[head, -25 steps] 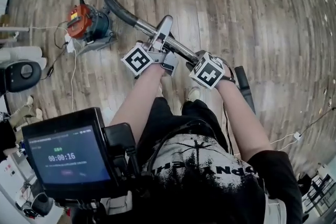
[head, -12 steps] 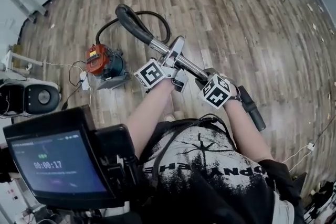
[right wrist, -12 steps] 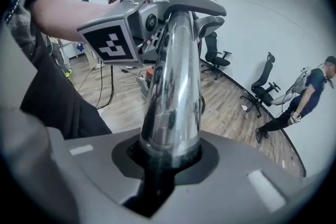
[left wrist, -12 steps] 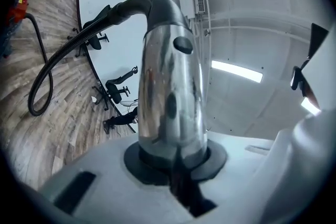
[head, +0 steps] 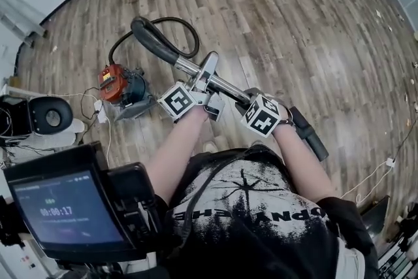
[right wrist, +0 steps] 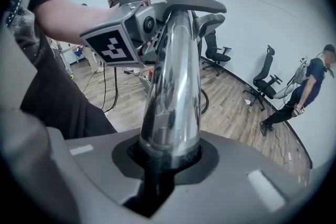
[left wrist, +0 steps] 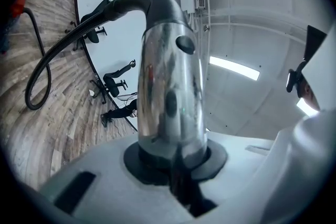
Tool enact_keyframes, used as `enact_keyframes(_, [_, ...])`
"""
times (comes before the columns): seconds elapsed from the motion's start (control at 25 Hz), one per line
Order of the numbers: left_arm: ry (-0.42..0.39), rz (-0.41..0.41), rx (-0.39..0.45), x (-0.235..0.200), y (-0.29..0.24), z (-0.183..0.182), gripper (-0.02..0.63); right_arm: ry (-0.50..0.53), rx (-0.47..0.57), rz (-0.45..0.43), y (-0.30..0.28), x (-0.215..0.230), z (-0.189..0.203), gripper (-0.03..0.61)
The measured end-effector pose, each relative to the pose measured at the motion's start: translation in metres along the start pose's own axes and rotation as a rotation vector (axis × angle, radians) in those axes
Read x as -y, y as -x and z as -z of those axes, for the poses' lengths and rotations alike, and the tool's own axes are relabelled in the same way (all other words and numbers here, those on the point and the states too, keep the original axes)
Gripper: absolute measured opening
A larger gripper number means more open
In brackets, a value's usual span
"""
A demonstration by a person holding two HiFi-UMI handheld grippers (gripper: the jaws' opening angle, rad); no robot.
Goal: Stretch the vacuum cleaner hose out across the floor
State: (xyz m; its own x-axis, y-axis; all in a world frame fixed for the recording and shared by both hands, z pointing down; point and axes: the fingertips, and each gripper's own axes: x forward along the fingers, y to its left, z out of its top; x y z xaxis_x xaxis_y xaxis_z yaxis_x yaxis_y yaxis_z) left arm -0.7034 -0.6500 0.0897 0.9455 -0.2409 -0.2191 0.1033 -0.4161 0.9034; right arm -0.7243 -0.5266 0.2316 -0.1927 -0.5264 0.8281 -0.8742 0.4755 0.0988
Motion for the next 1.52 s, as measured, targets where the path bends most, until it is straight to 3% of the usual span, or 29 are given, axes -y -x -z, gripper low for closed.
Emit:
enact_keyframes(0.2, [0.031, -0.004, -0.004, 0.005, -0.022, 0.042, 0.046, -0.009, 0.003, 0.001, 0.017, 0.012, 0.039, 0.083])
enact_keyframes(0.48, [-0.014, 0.048, -0.038, 0.022, -0.072, 0.132, 0.044, -0.029, 0.006, 0.038, 0.055, 0.036, 0.129, 0.084])
enact_keyframes(0.84, [0.059, 0.027, -0.087, 0.051, -0.136, 0.195, 0.044, -0.091, -0.019, 0.042, 0.111, 0.072, 0.185, 0.081])
enact_keyframes(0.96, [-0.015, -0.036, -0.128, 0.041, -0.145, 0.217, 0.044, -0.116, -0.030, 0.043, 0.121, 0.077, 0.211, 0.081])
enact_keyframes(1.08, [0.075, 0.029, -0.139, 0.036, -0.161, 0.252, 0.044, -0.144, -0.034, 0.057, 0.115, 0.082, 0.242, 0.080])
enact_keyframes(1.2, [0.086, 0.026, -0.173, 0.025, -0.183, 0.266, 0.046, -0.173, -0.045, 0.070, 0.112, 0.100, 0.258, 0.078])
enact_keyframes(1.36, [-0.013, -0.029, -0.240, 0.004, -0.225, 0.260, 0.046, -0.216, -0.068, 0.093, 0.115, 0.142, 0.262, 0.078])
enact_keyframes(1.52, [0.158, 0.034, -0.245, 0.003, -0.290, 0.265, 0.046, -0.245, -0.093, 0.118, 0.114, 0.203, 0.269, 0.078])
